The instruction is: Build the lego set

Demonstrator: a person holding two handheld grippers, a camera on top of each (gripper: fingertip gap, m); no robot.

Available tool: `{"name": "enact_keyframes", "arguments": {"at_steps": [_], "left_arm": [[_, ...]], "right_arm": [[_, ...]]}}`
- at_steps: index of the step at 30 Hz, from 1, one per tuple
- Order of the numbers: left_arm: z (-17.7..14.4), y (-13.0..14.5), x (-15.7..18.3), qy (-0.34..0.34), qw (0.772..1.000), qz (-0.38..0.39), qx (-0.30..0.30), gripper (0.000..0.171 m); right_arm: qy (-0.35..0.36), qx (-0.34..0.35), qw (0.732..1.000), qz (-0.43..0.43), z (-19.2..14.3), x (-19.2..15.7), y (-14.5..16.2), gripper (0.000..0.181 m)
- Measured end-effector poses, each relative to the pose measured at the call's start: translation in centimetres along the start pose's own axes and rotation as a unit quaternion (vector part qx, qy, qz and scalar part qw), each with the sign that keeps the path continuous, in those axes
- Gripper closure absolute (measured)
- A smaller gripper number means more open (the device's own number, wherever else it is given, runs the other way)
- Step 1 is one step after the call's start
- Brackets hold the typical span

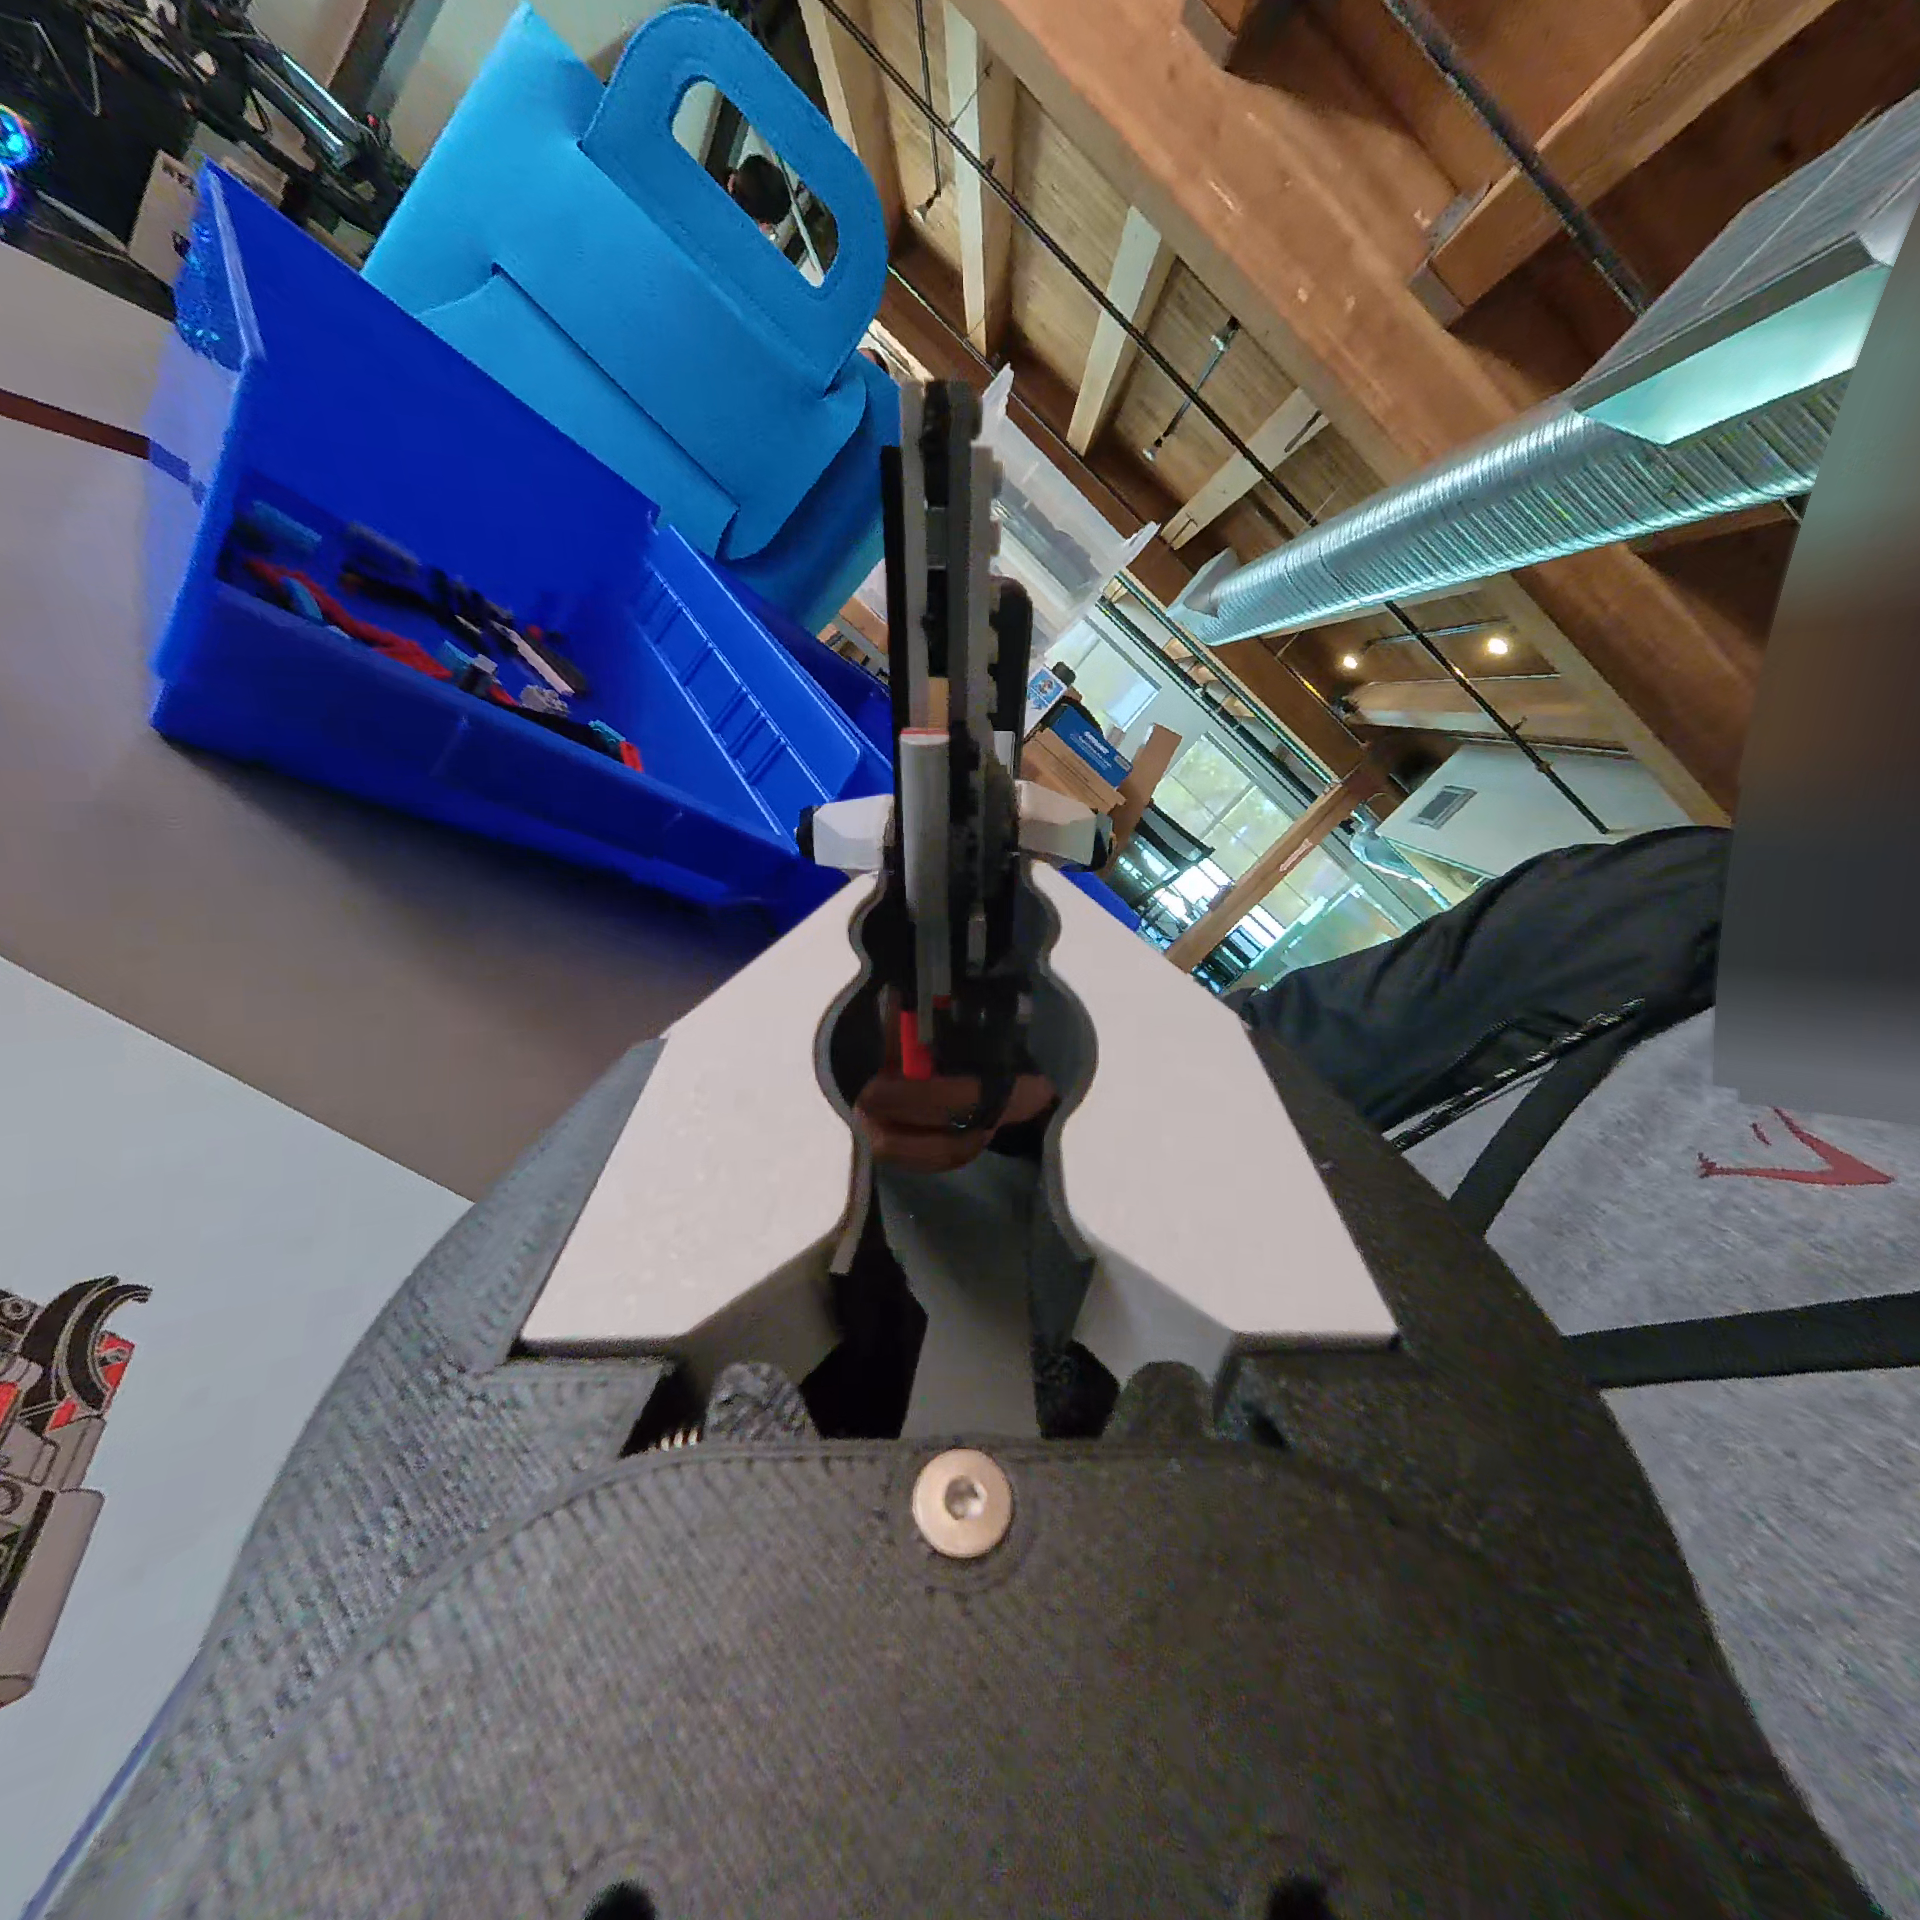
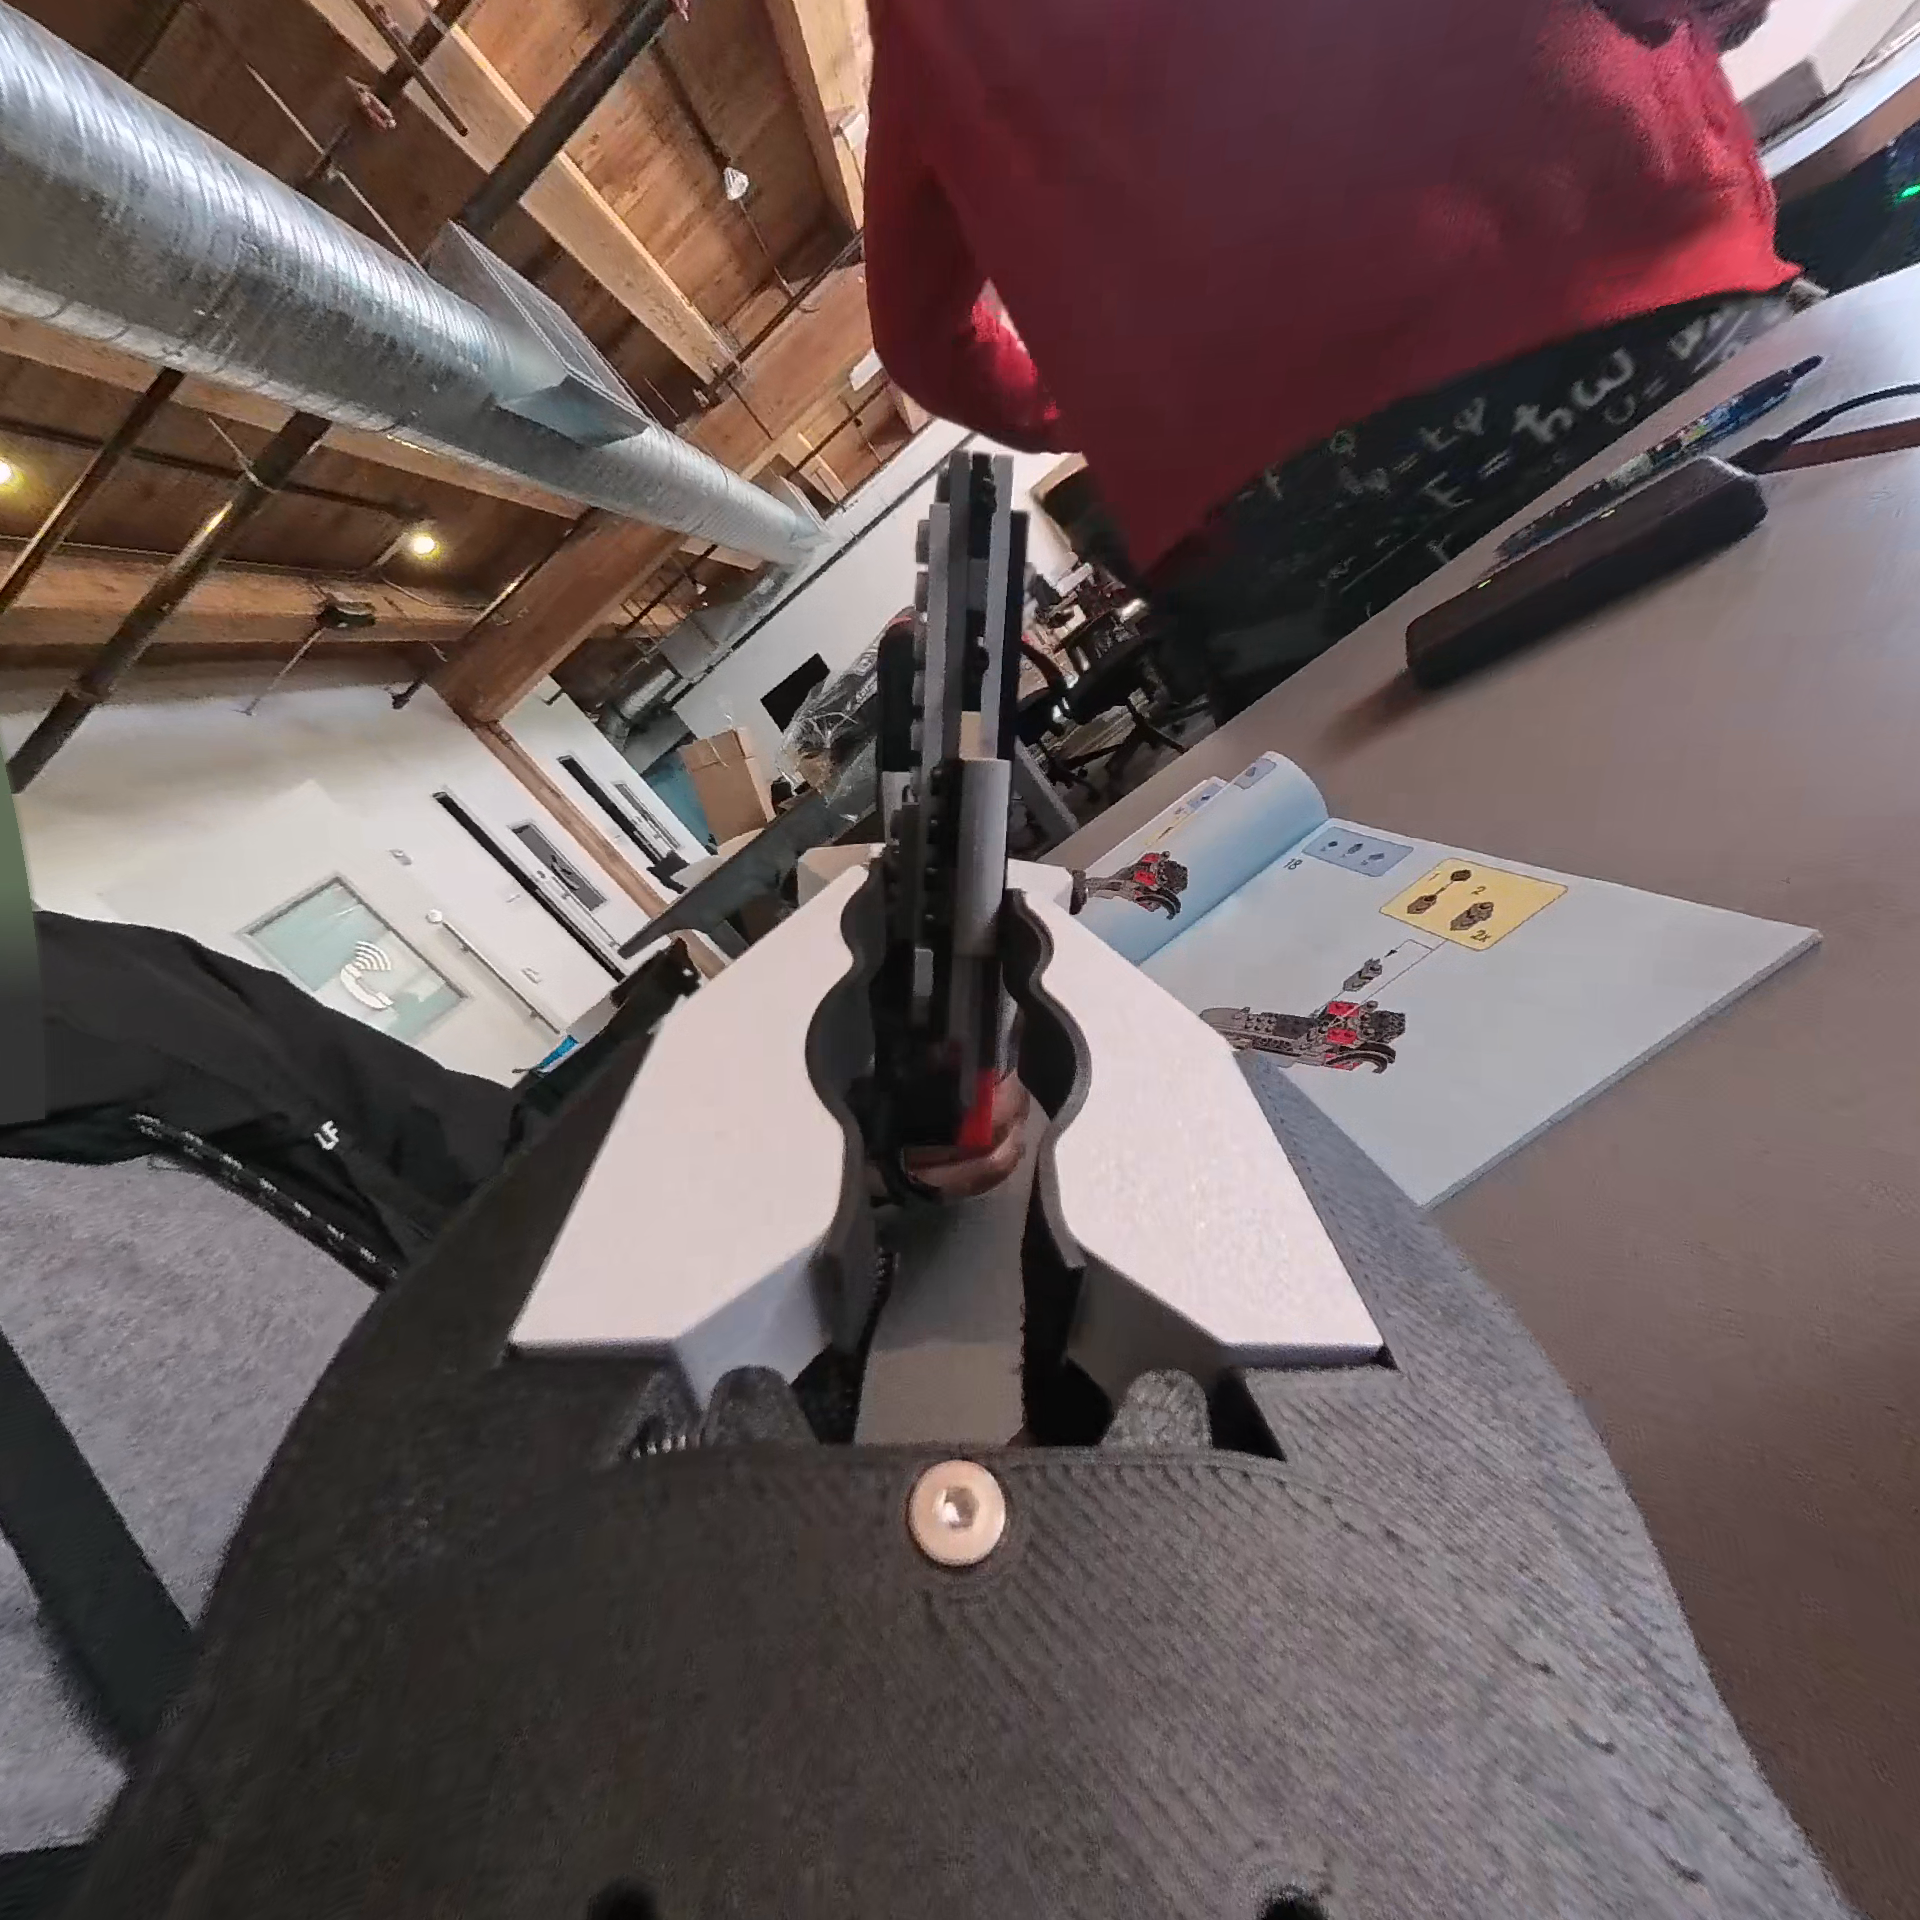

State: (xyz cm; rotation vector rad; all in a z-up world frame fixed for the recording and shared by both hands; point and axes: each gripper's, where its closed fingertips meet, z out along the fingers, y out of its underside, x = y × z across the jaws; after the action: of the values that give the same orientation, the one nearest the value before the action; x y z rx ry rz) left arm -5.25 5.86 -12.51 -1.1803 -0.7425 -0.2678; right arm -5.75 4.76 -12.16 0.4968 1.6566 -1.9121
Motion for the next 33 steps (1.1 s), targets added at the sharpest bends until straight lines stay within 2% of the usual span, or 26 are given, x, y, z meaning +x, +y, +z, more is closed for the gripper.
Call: {"name": "enact_keyframes", "arguments": {"at_steps": [19,24,33], "left_arm": [[-0.1,0.3,-0.2,-0.013,1.000,0.014,-0.015,0.151],[-0.2,0.1,-0.1,-0.005,1.000,-0.003,-0.003,0.151],[-0.1,0.7,-0.2,-0.005,1.000,0.000,-0.015,0.151]], "right_arm": [[-0.015,-0.011,1.000,0.007,0.0,0.0,0.3,0.158],[-0.024,0.002,0.999,0.026,-0.9,-0.1,-0.9,0.153],[-0.027,-0.045,0.998,0.035,-0.6,-0.1,0.6,0.154]]}}
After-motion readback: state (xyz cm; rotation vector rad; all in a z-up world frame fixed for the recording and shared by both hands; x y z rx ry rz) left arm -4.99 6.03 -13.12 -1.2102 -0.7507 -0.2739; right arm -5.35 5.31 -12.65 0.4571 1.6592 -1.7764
